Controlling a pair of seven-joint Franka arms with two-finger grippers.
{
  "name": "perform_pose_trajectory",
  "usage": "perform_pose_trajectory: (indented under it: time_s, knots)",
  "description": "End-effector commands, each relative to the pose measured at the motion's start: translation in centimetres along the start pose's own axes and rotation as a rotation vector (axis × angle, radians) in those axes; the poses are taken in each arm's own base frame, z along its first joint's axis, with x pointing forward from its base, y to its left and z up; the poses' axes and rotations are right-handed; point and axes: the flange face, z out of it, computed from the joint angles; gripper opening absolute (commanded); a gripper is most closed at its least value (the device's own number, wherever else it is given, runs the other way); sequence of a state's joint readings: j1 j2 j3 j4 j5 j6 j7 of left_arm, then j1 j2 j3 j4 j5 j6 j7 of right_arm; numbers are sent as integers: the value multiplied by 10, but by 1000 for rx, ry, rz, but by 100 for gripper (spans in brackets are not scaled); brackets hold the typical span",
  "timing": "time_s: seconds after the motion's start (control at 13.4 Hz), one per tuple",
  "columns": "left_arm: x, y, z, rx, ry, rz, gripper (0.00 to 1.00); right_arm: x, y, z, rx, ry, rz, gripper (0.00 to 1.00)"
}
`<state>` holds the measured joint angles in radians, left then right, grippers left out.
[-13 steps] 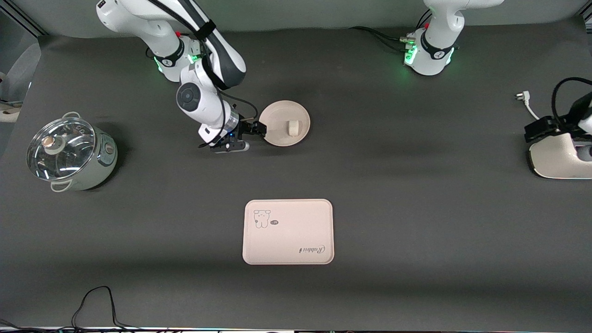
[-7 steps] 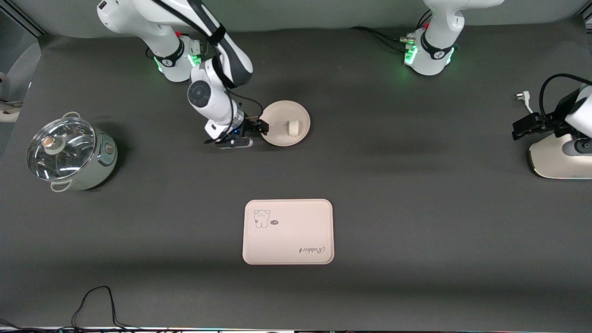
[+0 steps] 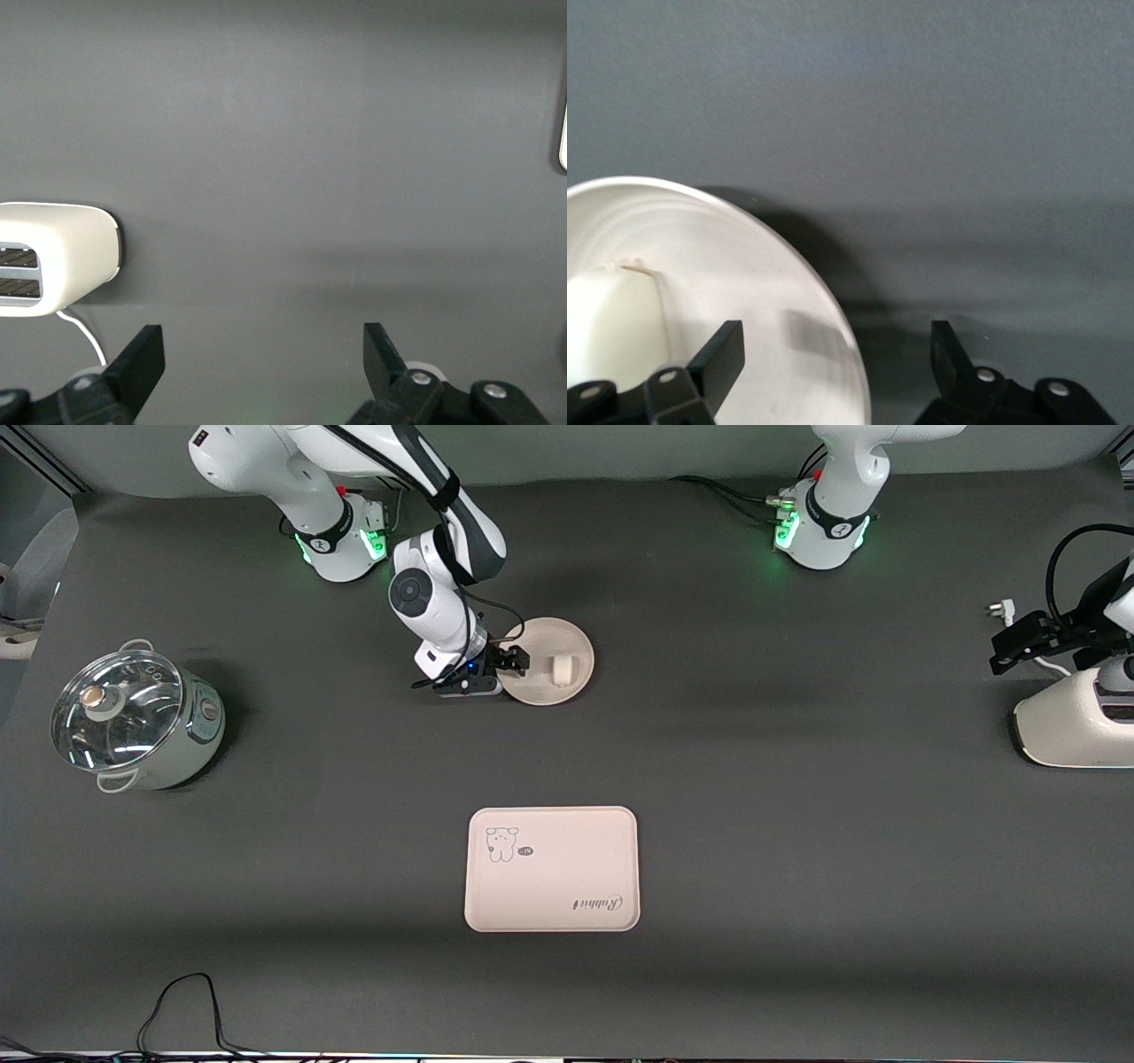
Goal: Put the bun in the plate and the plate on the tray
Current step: 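Lower the right gripper onto the plate rim and close it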
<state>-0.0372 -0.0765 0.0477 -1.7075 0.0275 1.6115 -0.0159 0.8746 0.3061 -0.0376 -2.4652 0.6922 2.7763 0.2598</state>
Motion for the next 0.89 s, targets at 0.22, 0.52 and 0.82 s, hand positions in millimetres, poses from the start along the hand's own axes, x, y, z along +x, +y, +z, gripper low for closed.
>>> perform_pose_trajectory:
  time_s: [0.22,0.52,0.82]
  knots:
    - [-4,20,2,5,-2,33,100,-4,0,0,6,18,18,43]
    - [-4,29,5,10,1,45,100,-9,-3,-1,23,13,45,0]
    - [-3,29,3,16,9,46,100,-11,-8,-5,37,18,53,0]
